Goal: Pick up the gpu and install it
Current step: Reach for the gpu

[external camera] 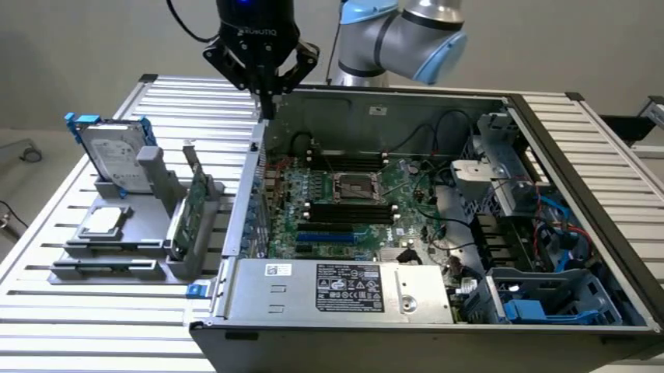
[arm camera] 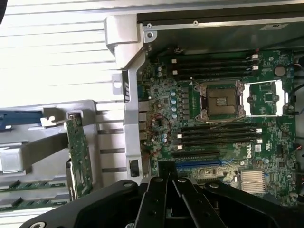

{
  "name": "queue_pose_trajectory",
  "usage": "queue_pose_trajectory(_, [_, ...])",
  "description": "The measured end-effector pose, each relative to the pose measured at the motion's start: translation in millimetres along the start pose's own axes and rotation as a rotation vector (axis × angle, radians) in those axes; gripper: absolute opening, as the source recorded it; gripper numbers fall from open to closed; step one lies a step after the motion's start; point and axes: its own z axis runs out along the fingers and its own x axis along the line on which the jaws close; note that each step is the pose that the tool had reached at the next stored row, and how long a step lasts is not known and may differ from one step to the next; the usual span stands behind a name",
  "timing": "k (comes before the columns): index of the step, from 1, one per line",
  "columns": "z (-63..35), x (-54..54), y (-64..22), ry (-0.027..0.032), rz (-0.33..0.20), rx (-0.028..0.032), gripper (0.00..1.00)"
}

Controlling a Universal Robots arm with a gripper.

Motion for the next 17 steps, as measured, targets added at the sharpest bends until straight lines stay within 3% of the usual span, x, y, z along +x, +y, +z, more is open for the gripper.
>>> queue_pose_trajectory(17, [11.5,77.3,-7.0,0.0004,0.0,0.0187,0.11])
